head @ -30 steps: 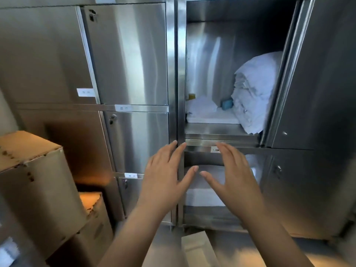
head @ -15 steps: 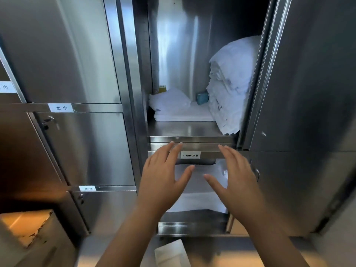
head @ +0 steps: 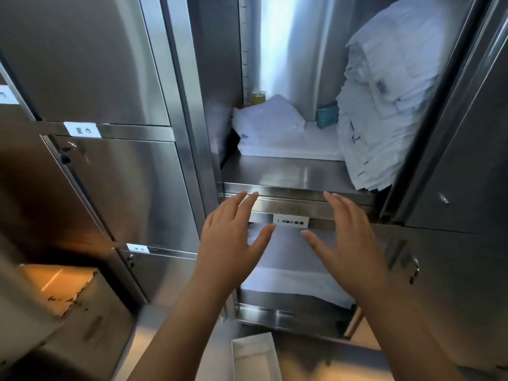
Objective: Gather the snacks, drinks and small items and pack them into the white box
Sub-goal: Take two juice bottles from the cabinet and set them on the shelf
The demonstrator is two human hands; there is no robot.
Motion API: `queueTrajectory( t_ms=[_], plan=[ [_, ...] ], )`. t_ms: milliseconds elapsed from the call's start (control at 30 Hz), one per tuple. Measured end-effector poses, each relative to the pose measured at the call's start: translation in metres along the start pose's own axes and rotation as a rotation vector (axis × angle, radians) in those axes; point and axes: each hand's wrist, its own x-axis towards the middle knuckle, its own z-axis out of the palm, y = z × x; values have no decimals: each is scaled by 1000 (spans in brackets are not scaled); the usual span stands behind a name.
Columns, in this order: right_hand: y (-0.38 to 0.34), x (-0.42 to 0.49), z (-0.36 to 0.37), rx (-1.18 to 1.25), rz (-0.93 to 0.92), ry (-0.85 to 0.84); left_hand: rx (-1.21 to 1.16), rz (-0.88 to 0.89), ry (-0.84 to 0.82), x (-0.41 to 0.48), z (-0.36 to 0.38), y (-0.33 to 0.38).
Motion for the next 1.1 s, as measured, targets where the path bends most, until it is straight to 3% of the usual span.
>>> queueTrajectory(
  t_ms=[300, 500, 833, 1033, 1100],
  plan=[
    [-10, 94, 83, 52, 2, -14, -12, 2, -26, 88, 28, -76],
    [-15, 156, 129, 35, 7, -3, 8, 103, -59, 148, 50, -117],
    [13, 246, 165, 81, 21, -17, -14, 163, -19, 224, 96, -117],
    [53, 327, 186, 115, -56, -47, 140, 57, 88, 286, 126, -117],
    [56, 347, 190, 112, -37, -34, 164, 52, 36, 302, 131, -118]
  ],
)
